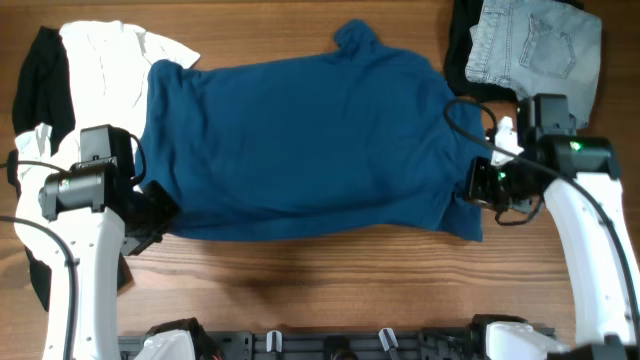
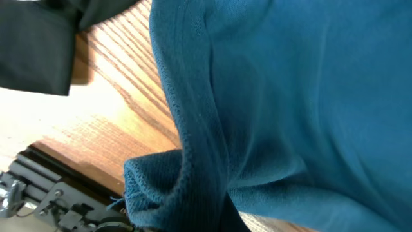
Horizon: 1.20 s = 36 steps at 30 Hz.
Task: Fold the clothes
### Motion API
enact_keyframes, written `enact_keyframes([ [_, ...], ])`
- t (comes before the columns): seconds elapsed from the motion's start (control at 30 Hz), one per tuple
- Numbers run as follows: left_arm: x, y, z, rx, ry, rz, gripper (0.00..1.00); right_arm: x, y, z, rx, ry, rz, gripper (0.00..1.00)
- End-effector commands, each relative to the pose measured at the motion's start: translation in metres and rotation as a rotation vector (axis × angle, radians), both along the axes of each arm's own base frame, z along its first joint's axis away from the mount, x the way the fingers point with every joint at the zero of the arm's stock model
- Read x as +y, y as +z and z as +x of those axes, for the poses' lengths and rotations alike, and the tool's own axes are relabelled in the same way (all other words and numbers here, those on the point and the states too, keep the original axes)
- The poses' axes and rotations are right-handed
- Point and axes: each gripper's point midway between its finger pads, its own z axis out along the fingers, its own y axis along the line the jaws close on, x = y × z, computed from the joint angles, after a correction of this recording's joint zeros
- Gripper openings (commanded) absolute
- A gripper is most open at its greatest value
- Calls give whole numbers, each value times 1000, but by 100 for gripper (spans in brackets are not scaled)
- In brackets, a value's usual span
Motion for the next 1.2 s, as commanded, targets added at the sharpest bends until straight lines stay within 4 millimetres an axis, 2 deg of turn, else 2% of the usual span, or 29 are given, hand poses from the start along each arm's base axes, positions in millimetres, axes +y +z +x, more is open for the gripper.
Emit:
enact_keyframes([
  [0.0, 0, -20, -1, 50, 40, -20, 4, 0, -18, 15, 14, 37, 6, 5],
  [0.13, 5, -46, 16, 26, 72, -9, 4, 1, -27, 44, -56, 41, 19, 4],
  [0.23, 10, -57, 39, -25, 80, 0, 4, 0, -26, 69, -143, 42, 13, 4],
  [0.27, 16, -62, 50, -47, 123, 24, 4, 2, -25, 83, -197, 61, 24, 5],
  [0.37, 20, -73, 69, -82, 126, 27, 4, 10, -27, 102, -254, 84, 64, 5],
  [0.5, 22, -93, 82, -70, 126, 26, 4, 12, -42, 111, -246, 100, 63, 5],
  [0.6, 25, -108, 94, -77, 125, 27, 4, 24, -58, 121, -249, 151, 63, 6],
  [0.67, 26, -111, 103, -106, 125, 29, 4, 31, -64, 127, -256, 166, 64, 6],
  [0.73, 26, -105, 113, -149, 124, 25, 4, 32, -67, 129, -259, 170, 63, 6],
  [0.8, 24, -90, 122, -185, 110, 8, 4, 31, -68, 129, -257, 168, 56, 6],
  [0.83, 21, -76, 127, -210, 103, -7, 4, 28, -69, 130, -256, 163, 38, 6],
  [0.93, 17, -50, 128, -239, 91, -8, 4, 27, -69, 130, -256, 163, 36, 6],
  [1.07, -2, -17, 121, -288, 10, 1, 4, 27, -69, 130, -256, 162, 36, 5],
  [1.17, 9, -1, 125, -345, 15, 94, 4, 28, -60, 139, -292, 167, 37, 4],
])
